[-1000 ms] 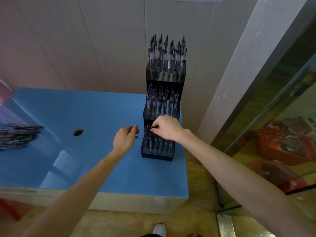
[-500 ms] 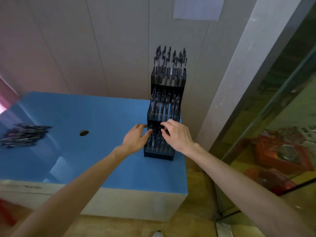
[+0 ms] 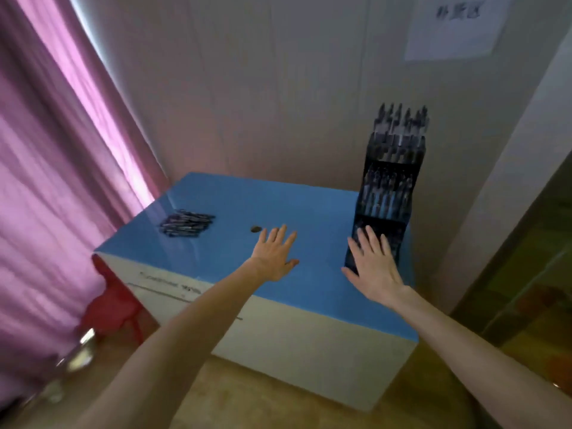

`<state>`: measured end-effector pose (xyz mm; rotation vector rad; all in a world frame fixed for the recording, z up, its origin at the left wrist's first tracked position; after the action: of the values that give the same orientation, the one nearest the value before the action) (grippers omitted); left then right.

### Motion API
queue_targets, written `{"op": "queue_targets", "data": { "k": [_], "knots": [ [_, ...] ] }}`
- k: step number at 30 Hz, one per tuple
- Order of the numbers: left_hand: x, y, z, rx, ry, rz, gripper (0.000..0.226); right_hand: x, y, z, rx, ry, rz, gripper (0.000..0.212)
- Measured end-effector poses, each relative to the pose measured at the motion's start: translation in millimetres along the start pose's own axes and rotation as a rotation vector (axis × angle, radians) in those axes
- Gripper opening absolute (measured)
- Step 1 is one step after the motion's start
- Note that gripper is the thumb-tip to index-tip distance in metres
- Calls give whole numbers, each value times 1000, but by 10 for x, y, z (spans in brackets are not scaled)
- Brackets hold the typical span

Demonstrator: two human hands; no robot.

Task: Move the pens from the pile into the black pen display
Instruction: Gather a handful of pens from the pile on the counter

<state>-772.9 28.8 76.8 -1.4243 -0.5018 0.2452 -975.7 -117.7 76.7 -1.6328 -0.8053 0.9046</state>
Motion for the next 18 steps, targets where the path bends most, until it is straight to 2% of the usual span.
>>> {"op": "queue_targets", "data": {
  "k": [3,6,14,18],
  "knots": [
    [616,-14,290,32,-170,53,85,364,-64,-108,68,-24,29,83],
    [1158,-20,540,52,-263,80,86,743,-147,-313,85,-62,14,82],
    [2717,206,869,62,-382,142,85,2025,-142,-1275,159,-112,-81,85],
    [3683,269,913,64,-369,155,74,2793,-52,-1890,220,-88,-239,84]
  ]
}}
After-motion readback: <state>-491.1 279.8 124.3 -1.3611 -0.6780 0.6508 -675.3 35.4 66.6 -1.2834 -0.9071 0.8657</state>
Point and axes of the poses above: each hand's wrist, its own z-axis away from the middle knuckle, its own y-axis out of the palm, x = y × z, the point moved 4 cm from there along -z, towards the middle knuckle, and after that the axes turned 5 degrees about -x, right-handed, at the moved point
